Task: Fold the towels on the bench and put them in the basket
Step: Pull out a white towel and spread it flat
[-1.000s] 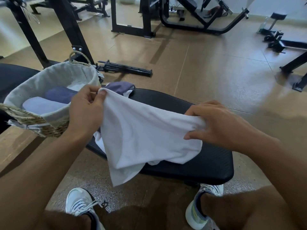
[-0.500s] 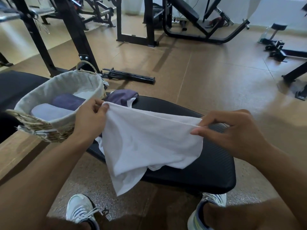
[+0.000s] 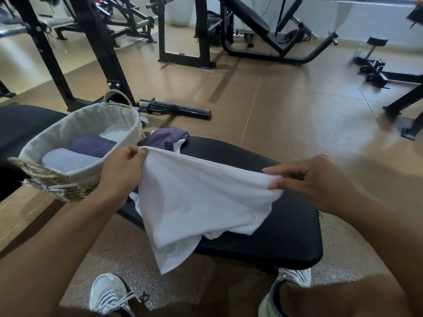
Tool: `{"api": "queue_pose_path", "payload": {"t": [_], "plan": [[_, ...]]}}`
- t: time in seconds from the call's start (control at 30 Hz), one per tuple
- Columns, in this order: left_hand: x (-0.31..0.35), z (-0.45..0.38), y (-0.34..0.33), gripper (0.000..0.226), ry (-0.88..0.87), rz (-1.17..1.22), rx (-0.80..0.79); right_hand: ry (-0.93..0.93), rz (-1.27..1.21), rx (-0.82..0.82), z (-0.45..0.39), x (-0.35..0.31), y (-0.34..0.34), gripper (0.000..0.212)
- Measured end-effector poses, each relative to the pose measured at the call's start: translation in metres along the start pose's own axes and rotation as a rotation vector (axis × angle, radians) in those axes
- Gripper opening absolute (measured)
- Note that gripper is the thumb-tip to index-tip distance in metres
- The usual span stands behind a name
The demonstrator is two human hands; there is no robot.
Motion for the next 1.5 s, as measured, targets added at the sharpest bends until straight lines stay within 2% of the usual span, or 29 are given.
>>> {"api": "queue_pose_path", "payload": {"t": [0.07,0.17,0.27,0.4,0.5,0.6,0.63,0.7,0.77,0.83,0.87,0.9,0.93,0.97,1.0,1.03,1.1,1.2,1.43,1.5], "plan": [[-0.004,-0.001,0.000,0.023,0.024,0.016,-0.021,-0.028,0.062,-0.053,0.000,0.006,-0.006,0.033],[-0.010,-0.002,-0.004,0.024,0.065,0.039,-0.075,-0.068,0.161,-0.103,-0.003,0.017,-0.011,0.020],[-0.017,0.001,-0.010,0.025,0.110,0.047,-0.149,-0.071,0.258,-0.100,-0.006,0.023,-0.012,0.018],[-0.014,0.020,-0.017,0.033,0.214,0.152,-0.276,-0.163,0.203,-0.055,-0.006,0.038,-0.010,0.025],[0.001,0.046,-0.018,0.024,0.296,0.300,-0.364,-0.245,-0.024,0.032,0.001,0.031,-0.005,0.039],[0.014,0.079,-0.018,0.027,0.422,0.338,-0.568,-0.336,-0.472,0.093,0.017,0.015,0.006,0.052],[0.016,0.089,-0.017,0.030,0.467,0.357,-0.640,-0.333,-0.642,0.039,0.022,0.011,0.007,0.053],[0.022,0.104,-0.016,0.033,0.539,0.413,-0.758,-0.241,-0.934,-0.217,0.028,-0.007,0.000,0.058],[0.027,0.109,-0.014,0.032,0.552,0.502,-0.849,-0.078,-1.081,-0.434,0.034,-0.021,-0.002,0.052],[0.029,0.108,-0.015,0.044,0.550,0.576,-0.889,0.040,-1.204,-0.544,0.035,-0.020,0.000,0.026],[0.027,0.104,-0.017,0.045,0.529,0.578,-0.872,0.040,-1.247,-0.573,0.035,-0.018,-0.001,0.019],[0.022,0.093,-0.019,0.036,0.456,0.551,-0.806,0.011,-1.225,-0.571,0.032,-0.015,-0.003,0.022],[0.021,0.080,-0.020,0.024,0.334,0.480,-0.697,-0.083,-1.129,-0.506,0.026,-0.002,-0.006,0.034],[0.020,0.067,-0.020,0.018,0.204,0.389,-0.581,-0.170,-0.933,-0.401,0.019,0.016,-0.008,0.046],[0.022,0.060,-0.022,0.022,0.120,0.314,-0.488,-0.236,-0.660,-0.274,0.013,0.034,-0.008,0.052],[0.020,0.055,-0.026,0.028,0.096,0.287,-0.429,-0.273,-0.413,-0.154,0.006,0.048,-0.005,0.051],[0.018,0.048,-0.034,0.023,0.106,0.291,-0.377,-0.331,-0.195,0.014,-0.003,0.063,-0.004,0.040],[0.011,0.036,-0.044,0.018,0.164,0.282,-0.363,-0.419,-0.261,0.147,-0.007,0.076,-0.005,0.028],[0.003,0.020,-0.052,0.015,0.253,0.368,-0.320,-0.483,-0.101,0.336,-0.010,0.074,0.009,0.022],[0.006,0.025,-0.053,0.012,0.239,0.394,-0.282,-0.481,-0.208,0.370,-0.008,0.065,0.008,0.023]]}}
Point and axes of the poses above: each hand's wrist, its own z-axis away from the middle knuckle, its own y-axis out of the back of the hand, x = y × z, the point moved 8 cm from there along -z, towards the middle knuckle, and after that the axes turned 8 degrees about z, right-handed, at the moved point
